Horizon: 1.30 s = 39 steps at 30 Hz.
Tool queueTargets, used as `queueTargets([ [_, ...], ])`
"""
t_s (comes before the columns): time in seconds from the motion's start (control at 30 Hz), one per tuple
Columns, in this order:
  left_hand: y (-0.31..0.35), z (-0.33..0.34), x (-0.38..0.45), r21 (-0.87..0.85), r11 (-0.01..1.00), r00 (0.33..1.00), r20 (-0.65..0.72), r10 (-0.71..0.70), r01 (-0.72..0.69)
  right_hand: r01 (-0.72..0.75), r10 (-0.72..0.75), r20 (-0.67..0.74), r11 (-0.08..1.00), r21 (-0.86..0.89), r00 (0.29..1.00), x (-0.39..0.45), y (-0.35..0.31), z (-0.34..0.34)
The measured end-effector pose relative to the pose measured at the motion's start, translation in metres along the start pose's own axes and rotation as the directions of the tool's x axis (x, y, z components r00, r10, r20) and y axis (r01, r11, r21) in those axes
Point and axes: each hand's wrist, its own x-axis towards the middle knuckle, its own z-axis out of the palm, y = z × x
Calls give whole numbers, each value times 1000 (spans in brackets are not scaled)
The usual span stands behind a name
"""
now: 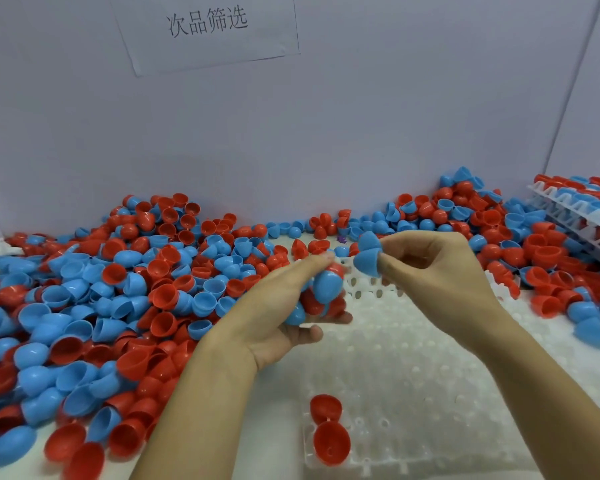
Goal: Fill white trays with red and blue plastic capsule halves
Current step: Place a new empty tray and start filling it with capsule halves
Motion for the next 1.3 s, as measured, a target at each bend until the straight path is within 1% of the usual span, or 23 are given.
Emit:
queueTargets([
  [0.07, 1, -3, 3, -115, 993, 991, -135, -15, -1, 12, 3, 127, 992, -123, 992, -2, -6, -10],
  [0.13, 2, -5, 5, -227, 974, 976, -217, -33, -17, 25, 60, 305, 964, -266, 950, -5, -12, -17],
  [0.23, 3, -6, 6, -334, 941, 962, -269, -35, -59, 54, 212, 516, 891, -452, 830, -12, -21, -15],
  [0.3, 4, -6, 6, -402, 913, 959, -278, -51, -68, 58, 319, 597, 849, -526, 736, -18, -27, -7],
  [0.37, 5, -5, 5, -460, 885, 960, -273, -65, -70, 62, 393, 628, 815, -576, 672, -23, -30, 2],
  [0.47, 5, -5, 6, -493, 867, 963, -260, -73, -68, 64, 472, 624, 764, -642, 623, -28, -32, 9],
  [0.67, 5, -4, 7, -509, 858, 963, -258, -74, -70, 66, 567, 604, 697, -715, 560, -34, -39, 20],
  [0.77, 4, -3, 7, -523, 849, 965, -253, -70, -75, 63, 582, 592, 681, -729, 558, -34, -38, 22],
  [0.87, 4, -3, 8, -529, 845, 966, -249, -62, -82, 55, 589, 599, 686, -725, 543, -33, -37, 20],
  [0.97, 3, -3, 10, -538, 838, 966, -252, -55, -93, 37, 574, 632, 724, -689, 521, -30, -36, 12],
  [1.03, 3, -2, 11, -537, 838, 966, -254, -51, -97, 36, 526, 660, 767, -641, 536, -27, -34, 2],
  [1.07, 2, -2, 11, -535, 839, 966, -253, -47, -99, 31, 490, 668, 793, -608, 559, -25, -32, -3],
  [1.1, 2, -2, 11, -530, 842, 967, -253, -42, -102, 30, 447, 664, 817, -576, 599, -23, -30, -7],
  [1.17, 2, -1, 12, -496, 861, 966, -259, -19, -116, 31, 334, 608, 860, -509, 721, -19, -25, -9],
  [1.23, -1, 1, 13, -396, 908, 965, -259, 30, -135, 2, 209, 454, 907, -422, 866, -15, -20, -2],
  [1.27, -2, 2, 13, -326, 935, 967, -246, 59, -140, -11, 160, 368, 927, -376, 916, -14, -18, 4],
  [1.3, -3, 3, 13, -258, 956, 972, -221, 85, -142, -14, 123, 304, 941, -338, 945, -14, -16, 9],
])
